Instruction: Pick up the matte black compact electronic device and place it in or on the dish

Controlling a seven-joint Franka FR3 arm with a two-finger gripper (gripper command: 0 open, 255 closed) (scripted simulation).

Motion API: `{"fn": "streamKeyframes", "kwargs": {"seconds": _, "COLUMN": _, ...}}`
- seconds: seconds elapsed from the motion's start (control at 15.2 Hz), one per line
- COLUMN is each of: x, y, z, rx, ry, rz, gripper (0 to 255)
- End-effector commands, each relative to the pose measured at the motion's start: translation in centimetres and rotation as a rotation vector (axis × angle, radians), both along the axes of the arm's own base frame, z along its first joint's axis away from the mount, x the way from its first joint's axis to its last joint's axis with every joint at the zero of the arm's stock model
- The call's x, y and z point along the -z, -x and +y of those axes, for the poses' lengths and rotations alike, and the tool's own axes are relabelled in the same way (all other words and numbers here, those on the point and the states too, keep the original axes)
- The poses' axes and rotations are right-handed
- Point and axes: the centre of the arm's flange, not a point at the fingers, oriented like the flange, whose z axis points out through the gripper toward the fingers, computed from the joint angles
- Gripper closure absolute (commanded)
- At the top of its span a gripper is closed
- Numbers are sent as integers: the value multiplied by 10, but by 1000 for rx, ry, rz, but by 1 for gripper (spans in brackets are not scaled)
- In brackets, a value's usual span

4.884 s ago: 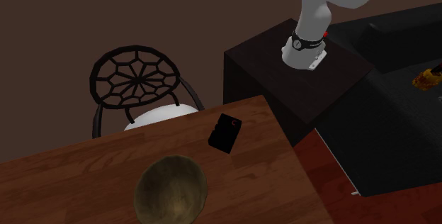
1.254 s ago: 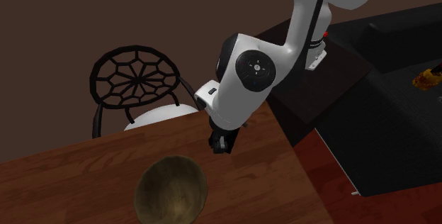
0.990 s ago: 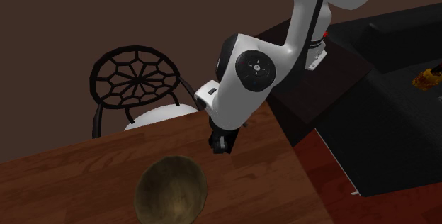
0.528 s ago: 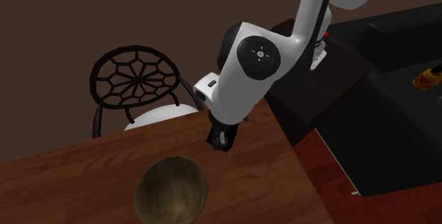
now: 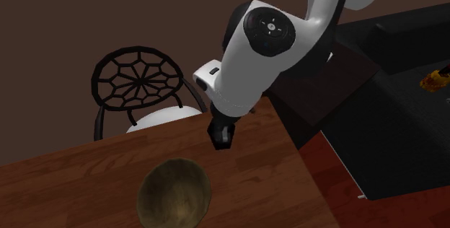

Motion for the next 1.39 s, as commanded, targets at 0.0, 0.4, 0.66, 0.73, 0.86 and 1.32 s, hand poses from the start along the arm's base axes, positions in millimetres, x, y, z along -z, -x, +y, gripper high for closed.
{"fn": "streamKeyframes", "kwargs": {"seconds": 0.0, "x": -7, "y": 3, "z": -1, "rx": 2, "ry": 2, "rz": 8, "gripper": 255}}
{"fn": "streamKeyframes", "kwargs": {"seconds": 0.4, "x": -28, "y": 3, "z": -1, "rx": 2, "ry": 1, "rz": 7, "gripper": 255}}
{"fn": "streamKeyframes", "kwargs": {"seconds": 0.66, "x": -11, "y": 26, "z": -20, "rx": -117, "ry": -97, "rz": -10, "gripper": 0}}
{"fn": "streamKeyframes", "kwargs": {"seconds": 0.73, "x": -11, "y": 26, "z": -20, "rx": -117, "ry": -97, "rz": -10, "gripper": 0}}
{"fn": "streamKeyframes", "kwargs": {"seconds": 0.86, "x": 8, "y": 8, "z": -17, "rx": -568, "ry": -112, "rz": 119, "gripper": 0}}
{"fn": "streamKeyframes", "kwargs": {"seconds": 1.32, "x": 38, "y": -5, "z": -6, "rx": -1083, "ry": -125, "rz": 268, "gripper": 0}}
